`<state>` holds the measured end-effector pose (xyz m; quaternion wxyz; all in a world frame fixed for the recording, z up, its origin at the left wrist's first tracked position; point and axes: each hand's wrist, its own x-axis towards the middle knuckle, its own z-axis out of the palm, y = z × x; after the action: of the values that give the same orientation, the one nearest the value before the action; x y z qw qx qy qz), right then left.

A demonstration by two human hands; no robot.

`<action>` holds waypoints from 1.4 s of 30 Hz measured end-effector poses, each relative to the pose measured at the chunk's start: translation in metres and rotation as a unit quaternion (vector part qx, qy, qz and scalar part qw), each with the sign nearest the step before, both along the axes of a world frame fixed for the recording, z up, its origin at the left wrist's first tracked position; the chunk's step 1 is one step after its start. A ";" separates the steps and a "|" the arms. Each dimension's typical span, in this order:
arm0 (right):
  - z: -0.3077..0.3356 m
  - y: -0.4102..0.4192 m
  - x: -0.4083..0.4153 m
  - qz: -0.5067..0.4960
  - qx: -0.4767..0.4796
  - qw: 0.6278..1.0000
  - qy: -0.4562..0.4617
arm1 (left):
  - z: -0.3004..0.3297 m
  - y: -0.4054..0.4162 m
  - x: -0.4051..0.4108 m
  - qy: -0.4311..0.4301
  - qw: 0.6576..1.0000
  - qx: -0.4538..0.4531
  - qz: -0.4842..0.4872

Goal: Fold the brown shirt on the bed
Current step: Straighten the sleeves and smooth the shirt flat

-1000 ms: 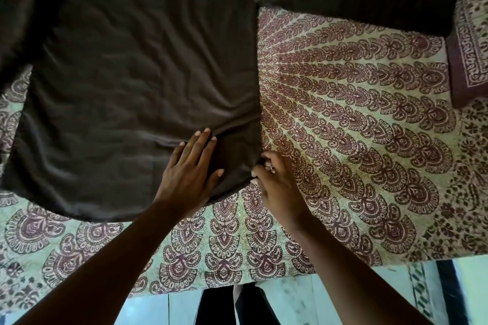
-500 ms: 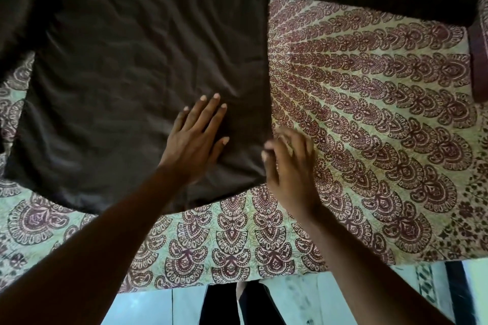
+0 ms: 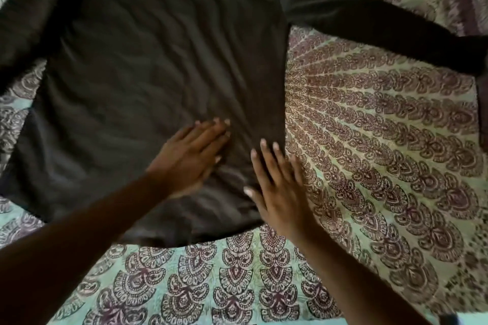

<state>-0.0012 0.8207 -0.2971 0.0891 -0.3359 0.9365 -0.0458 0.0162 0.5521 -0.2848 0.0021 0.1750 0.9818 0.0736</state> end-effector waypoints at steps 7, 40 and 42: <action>0.000 0.042 0.028 -0.061 -0.287 0.953 -0.080 | -0.027 0.018 -0.089 -0.045 0.995 -0.066 -0.062; 0.001 -0.098 -0.108 -0.032 0.017 0.999 -0.001 | -0.012 -0.048 0.136 -0.097 0.983 0.006 0.154; -0.005 -0.114 -0.098 -0.016 0.058 0.998 0.004 | -0.010 -0.057 0.141 -0.084 0.979 0.045 0.180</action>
<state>-0.0992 0.7069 -0.3018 0.1040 -0.3150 0.9433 0.0086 0.1575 0.4952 -0.2948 0.0631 -0.0119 0.9892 0.1314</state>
